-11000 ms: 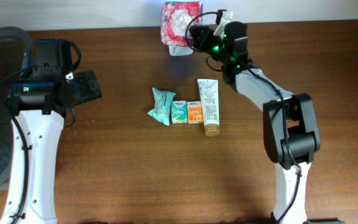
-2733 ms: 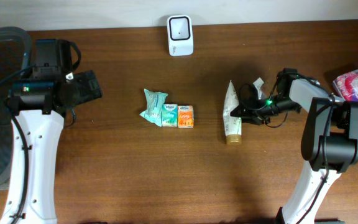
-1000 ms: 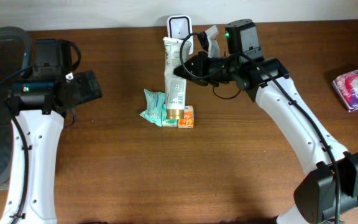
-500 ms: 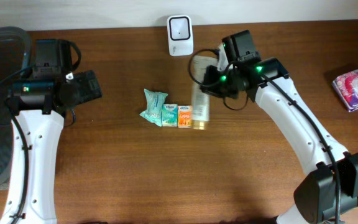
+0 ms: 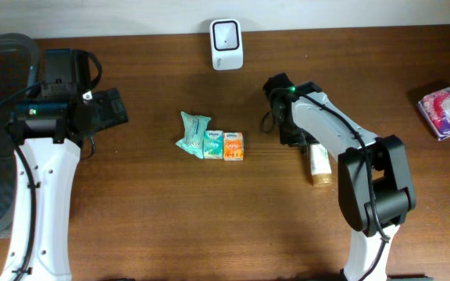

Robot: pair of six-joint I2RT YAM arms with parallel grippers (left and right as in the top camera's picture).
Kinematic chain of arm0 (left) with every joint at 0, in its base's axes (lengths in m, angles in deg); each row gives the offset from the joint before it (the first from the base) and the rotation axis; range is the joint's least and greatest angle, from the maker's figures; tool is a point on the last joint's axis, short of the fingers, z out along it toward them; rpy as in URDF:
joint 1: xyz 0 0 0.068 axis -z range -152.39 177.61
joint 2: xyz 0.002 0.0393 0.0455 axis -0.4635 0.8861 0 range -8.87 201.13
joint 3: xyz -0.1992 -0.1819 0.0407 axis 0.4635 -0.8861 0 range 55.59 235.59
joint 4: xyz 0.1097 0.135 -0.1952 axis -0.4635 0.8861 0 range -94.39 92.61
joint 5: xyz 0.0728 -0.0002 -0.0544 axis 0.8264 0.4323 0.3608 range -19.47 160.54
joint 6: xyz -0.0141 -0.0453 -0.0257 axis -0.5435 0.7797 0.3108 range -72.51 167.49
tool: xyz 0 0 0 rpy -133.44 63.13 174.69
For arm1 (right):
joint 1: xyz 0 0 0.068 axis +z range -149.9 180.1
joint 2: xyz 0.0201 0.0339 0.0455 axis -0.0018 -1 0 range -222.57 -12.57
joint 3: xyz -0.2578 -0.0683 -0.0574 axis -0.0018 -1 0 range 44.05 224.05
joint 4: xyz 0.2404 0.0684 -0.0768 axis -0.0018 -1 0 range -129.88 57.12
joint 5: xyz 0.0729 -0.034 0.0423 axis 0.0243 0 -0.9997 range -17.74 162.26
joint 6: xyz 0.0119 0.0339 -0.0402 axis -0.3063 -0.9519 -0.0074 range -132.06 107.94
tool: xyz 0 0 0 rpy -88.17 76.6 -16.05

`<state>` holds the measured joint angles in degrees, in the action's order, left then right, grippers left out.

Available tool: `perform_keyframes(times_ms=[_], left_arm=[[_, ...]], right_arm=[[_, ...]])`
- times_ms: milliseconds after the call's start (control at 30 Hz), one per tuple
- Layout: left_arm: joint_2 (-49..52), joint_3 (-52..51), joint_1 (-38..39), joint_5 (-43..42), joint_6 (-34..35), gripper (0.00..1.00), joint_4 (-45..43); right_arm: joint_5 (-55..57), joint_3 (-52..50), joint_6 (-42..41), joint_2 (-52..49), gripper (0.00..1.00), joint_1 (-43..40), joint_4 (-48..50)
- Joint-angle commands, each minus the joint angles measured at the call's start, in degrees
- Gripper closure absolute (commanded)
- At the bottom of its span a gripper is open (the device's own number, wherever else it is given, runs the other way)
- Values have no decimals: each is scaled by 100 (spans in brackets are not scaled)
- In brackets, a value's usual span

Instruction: Scan the item barcode

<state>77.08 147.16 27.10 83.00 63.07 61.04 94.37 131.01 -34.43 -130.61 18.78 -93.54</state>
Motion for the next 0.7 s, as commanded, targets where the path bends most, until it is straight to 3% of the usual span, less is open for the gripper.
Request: perform_keyframes(times_ms=[0,67,167,233,333,400,467,567,667], left_arm=[[-13,20,-42,42,-70,1,2],[-13,20,-42,42,-70,1,2],[-13,20,-42,42,-70,1,2],[-13,20,-42,44,-70,1,2],[-13,20,-42,42,-70,1,2],[-13,20,-42,44,-70,1,2],[-13,20,-42,44,-70,1,2],[-13,20,-42,42,-70,1,2],[-13,20,-42,42,-70,1,2]], right_arm=[[-2262,385,479,68,61,13,90],[-3095,619,592,68,59,11,28],[-3023,1296,852,68,56,-42,-505],[-2437,1714,890,68,47,-201,-820],[-2135,1626,1021,50,17,-507,-896],[-2138,1257,1021,33,13,-717,-782],[-2168,763,1147,31,15,-780,-374],[-2188,-44,1187,28,26,-782,424],[-2487,-444,1189,28,56,-782,955]])
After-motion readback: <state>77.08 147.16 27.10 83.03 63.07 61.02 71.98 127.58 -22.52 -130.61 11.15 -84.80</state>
